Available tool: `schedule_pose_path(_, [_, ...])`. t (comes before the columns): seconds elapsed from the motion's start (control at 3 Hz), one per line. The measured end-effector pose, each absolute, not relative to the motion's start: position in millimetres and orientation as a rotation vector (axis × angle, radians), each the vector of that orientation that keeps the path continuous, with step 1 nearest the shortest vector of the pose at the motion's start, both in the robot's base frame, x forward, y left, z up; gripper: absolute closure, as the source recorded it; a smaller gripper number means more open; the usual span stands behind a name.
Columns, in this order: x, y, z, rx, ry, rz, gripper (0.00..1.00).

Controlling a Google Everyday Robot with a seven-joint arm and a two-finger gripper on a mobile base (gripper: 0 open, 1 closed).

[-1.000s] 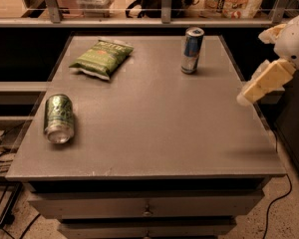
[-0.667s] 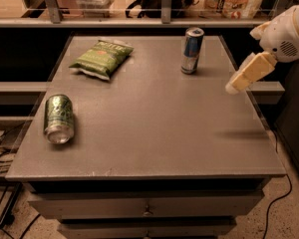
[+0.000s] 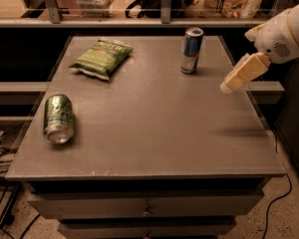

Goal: Move redbull can near green can

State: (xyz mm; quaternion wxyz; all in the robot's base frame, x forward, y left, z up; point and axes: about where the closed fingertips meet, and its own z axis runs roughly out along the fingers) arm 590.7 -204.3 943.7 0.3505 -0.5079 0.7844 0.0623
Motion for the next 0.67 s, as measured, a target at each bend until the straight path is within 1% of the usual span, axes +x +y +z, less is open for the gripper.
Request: schedule_pose_path(0.67, [638.4, -158.1, 922.7, -1.225, 1.937, 0.319, 0.00])
